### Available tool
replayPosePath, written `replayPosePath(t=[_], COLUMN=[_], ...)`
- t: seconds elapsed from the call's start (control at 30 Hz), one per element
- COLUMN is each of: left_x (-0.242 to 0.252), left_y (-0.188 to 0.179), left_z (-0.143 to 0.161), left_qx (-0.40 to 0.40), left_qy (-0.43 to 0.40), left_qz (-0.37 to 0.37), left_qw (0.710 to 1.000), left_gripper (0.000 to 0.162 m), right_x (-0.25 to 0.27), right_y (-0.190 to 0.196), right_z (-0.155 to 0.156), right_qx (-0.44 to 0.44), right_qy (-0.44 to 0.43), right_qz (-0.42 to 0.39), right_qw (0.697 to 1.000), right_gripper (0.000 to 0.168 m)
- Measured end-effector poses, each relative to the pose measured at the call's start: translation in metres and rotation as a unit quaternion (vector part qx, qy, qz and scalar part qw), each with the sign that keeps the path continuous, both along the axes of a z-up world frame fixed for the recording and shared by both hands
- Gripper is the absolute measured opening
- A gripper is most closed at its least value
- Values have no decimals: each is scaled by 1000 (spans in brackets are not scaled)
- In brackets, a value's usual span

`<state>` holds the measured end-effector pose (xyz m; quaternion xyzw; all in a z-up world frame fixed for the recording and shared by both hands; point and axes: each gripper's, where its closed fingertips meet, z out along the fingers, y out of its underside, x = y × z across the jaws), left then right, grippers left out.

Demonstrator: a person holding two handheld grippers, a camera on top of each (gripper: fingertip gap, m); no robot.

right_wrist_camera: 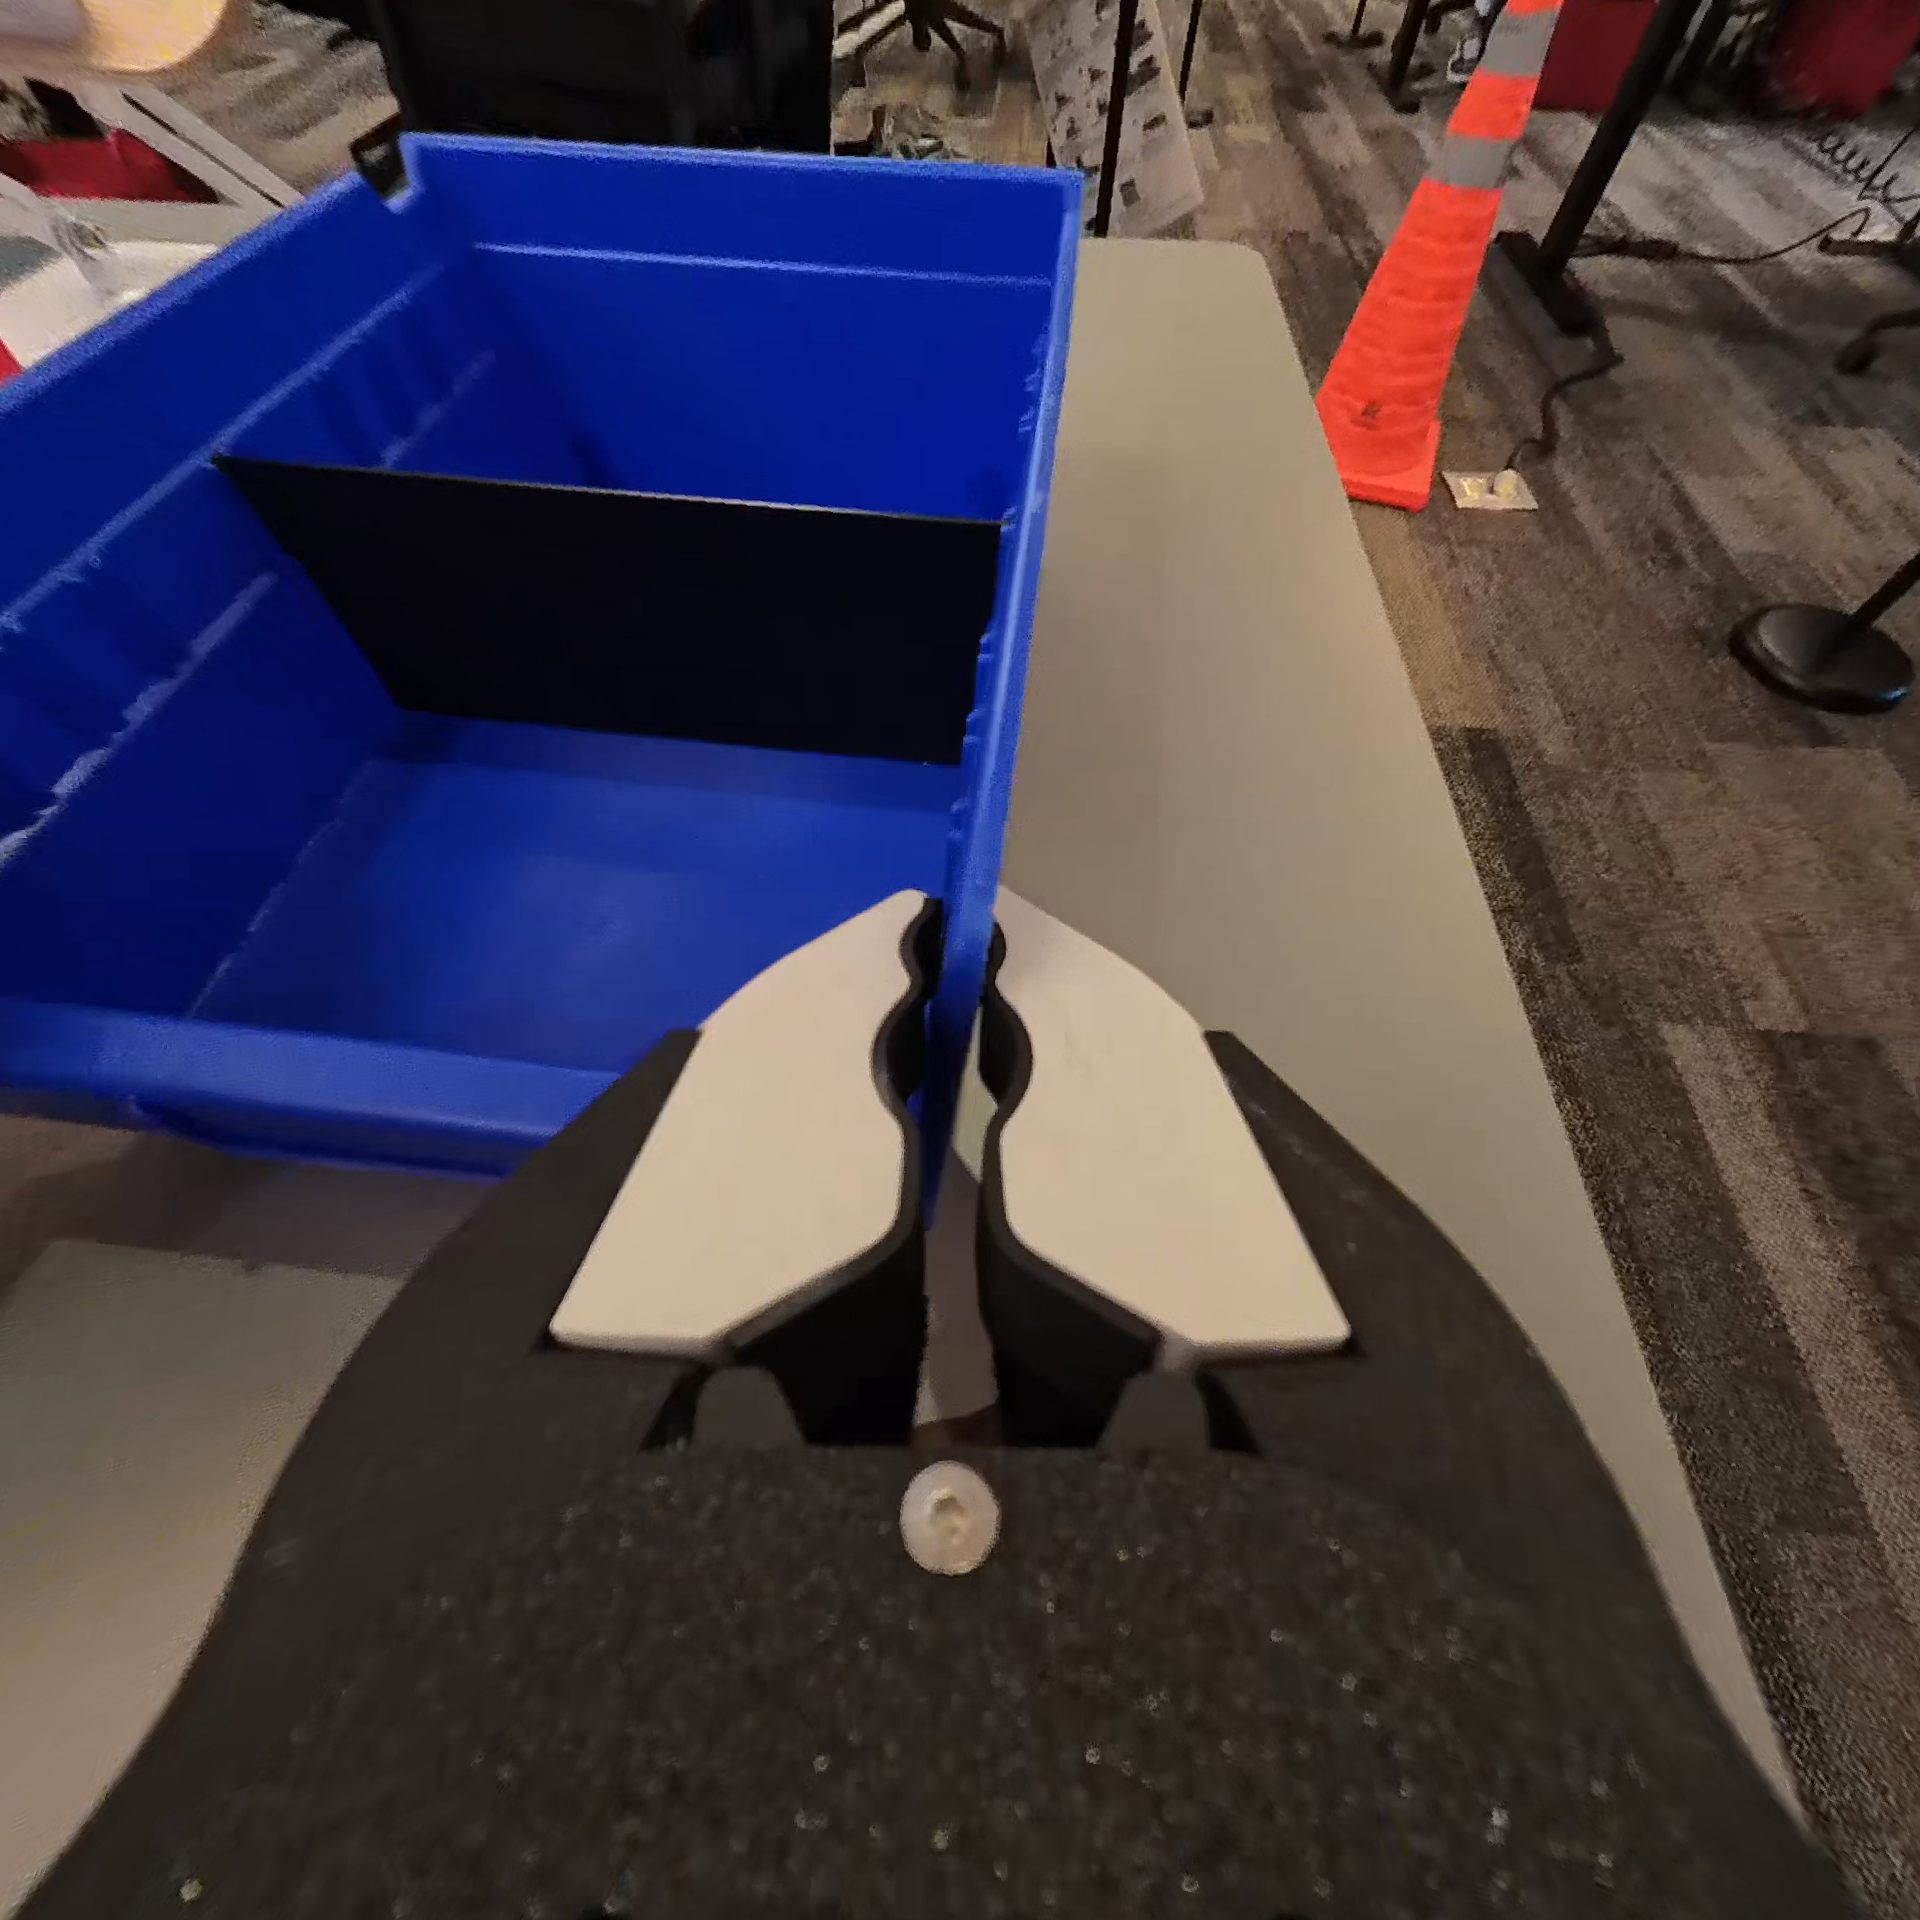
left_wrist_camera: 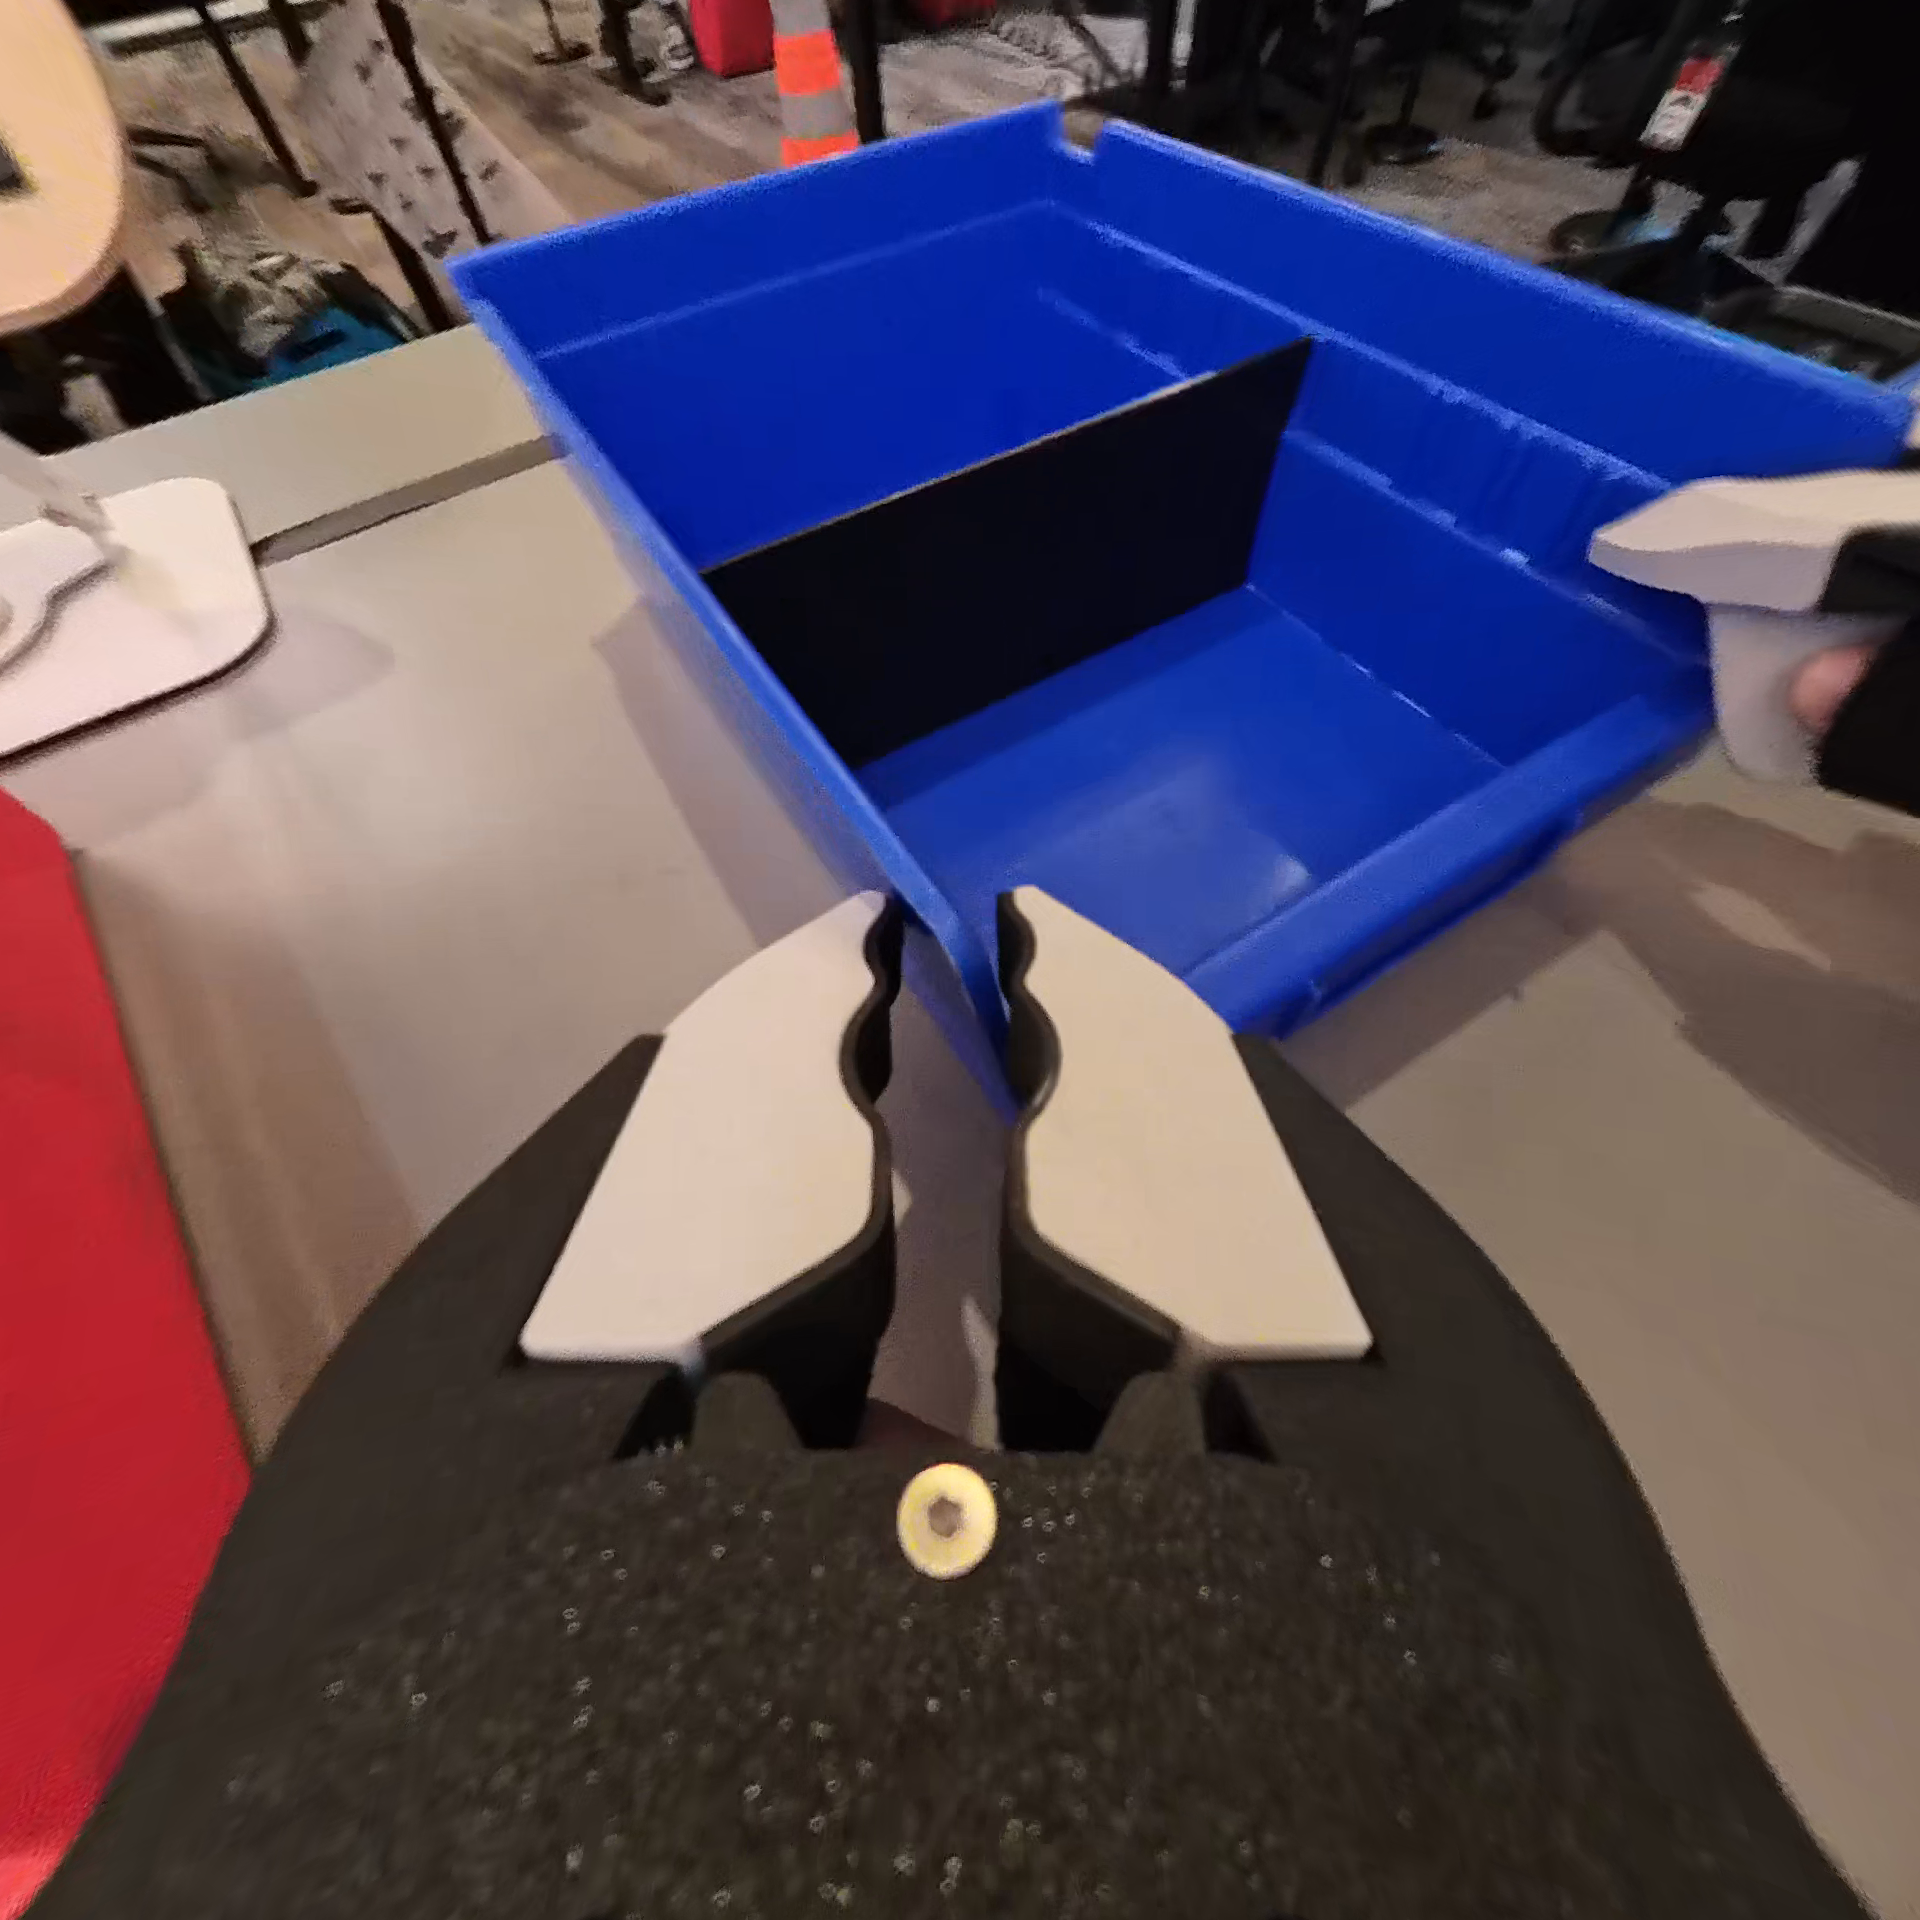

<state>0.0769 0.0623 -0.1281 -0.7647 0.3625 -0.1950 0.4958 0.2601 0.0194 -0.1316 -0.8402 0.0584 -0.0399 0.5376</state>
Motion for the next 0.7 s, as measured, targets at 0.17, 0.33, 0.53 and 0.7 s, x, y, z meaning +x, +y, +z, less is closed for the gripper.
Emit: replayPosePath(t=[0.17, 0.33, 0.53, 0.7], left_x=[-10, -90, -294, -388], left_y=[-27, -42, 0, 33], left_z=[5, 27, 73, 61], left_qx=[-43, -73, 19, -7], left_qy=[-25, -45, 9, 4], left_qz=[-56, -51, 143, 234], left_qw=[997, 995, 990, 972], left_gripper=[24, 31, 36, 52], right_x=[10, 27, -48, -264], right_y=[5, -12, -30, 12], right_z=[-2, 23, 100, 83], right_qx=[-26, -47, 45, 84], right_qy=[-11, -50, -110, 60], right_qz=[-7, -42, -29, 246], right_qw=[1000, 997, 992, 964], right_gripper=[5, 28, 28, 34])
